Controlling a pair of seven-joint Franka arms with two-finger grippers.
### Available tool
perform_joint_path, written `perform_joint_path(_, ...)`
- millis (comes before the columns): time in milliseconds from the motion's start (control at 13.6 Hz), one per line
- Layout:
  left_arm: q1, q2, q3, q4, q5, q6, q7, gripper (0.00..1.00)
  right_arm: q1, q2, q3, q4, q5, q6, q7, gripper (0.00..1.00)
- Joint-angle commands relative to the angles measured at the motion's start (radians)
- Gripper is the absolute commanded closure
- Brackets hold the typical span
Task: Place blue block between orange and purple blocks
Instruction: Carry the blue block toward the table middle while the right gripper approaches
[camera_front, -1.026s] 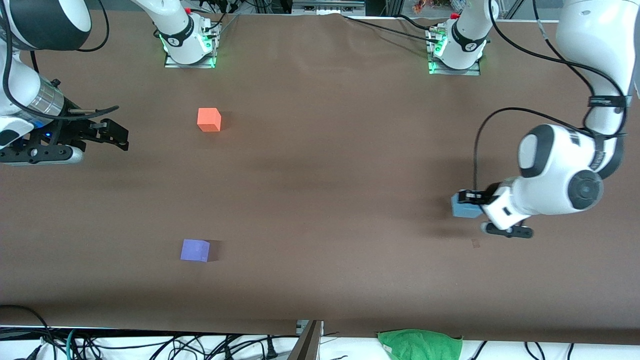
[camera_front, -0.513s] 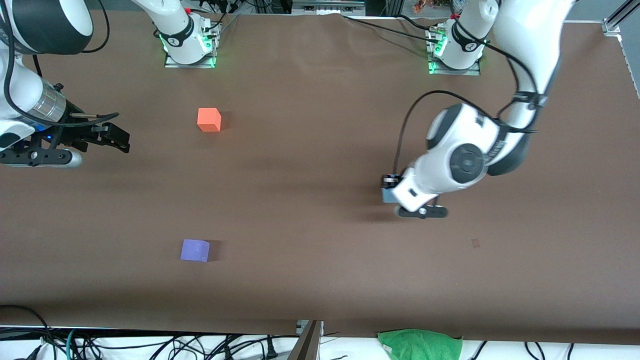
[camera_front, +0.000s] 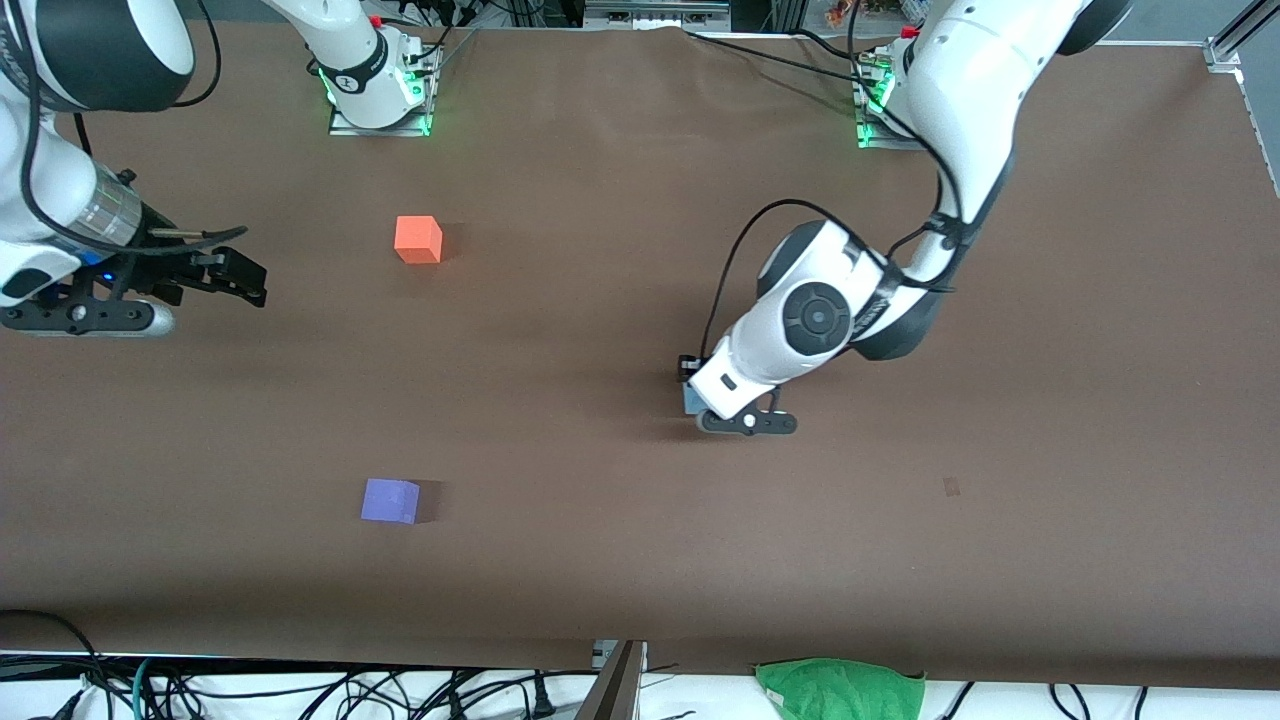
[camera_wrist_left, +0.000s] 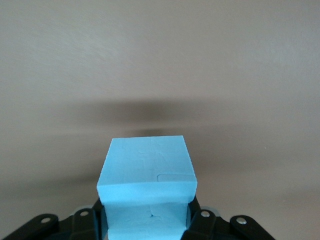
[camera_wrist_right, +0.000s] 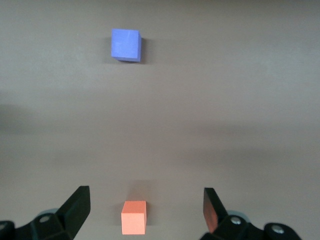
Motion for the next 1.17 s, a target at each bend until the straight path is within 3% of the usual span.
perform_joint_path(0,-0.053,0.056,0.021,0.043,-0.001,0.019,-0.045,0.59,0.004,0.052,0.005,0.023,0.035,0.015,0.013,0.00)
perform_joint_path(293,-0.091,0.091,0.026,0.044,-0.004,0.020,-0.179,0.57,0.013,0.167,0.006,0.027,0.038,0.012,0.017,0.00)
perform_joint_path(513,-0.105,0.121,0.029,0.047,-0.003,0.034,-0.236,0.44,0.036,0.164,0.006,0.029,0.043,0.018,0.002,0.00)
perform_joint_path(586,-0.107,0.125,0.029,0.047,-0.001,0.040,-0.237,0.38,0.045,0.164,0.006,0.029,0.041,0.020,0.005,0.00)
perform_joint_path(733,-0.107,0.138,0.032,0.047,-0.001,0.051,-0.230,0.02,0.042,0.166,0.005,0.029,0.049,0.021,0.003,0.00)
perform_joint_path(953,-0.095,0.130,0.034,0.075,-0.001,0.043,-0.210,0.00,0.042,0.166,0.005,0.027,0.072,0.024,0.000,0.00)
perform_joint_path(1099,-0.070,0.121,0.032,0.139,-0.004,-0.061,-0.208,0.00,0.039,0.166,0.005,0.027,0.075,0.024,-0.007,0.00)
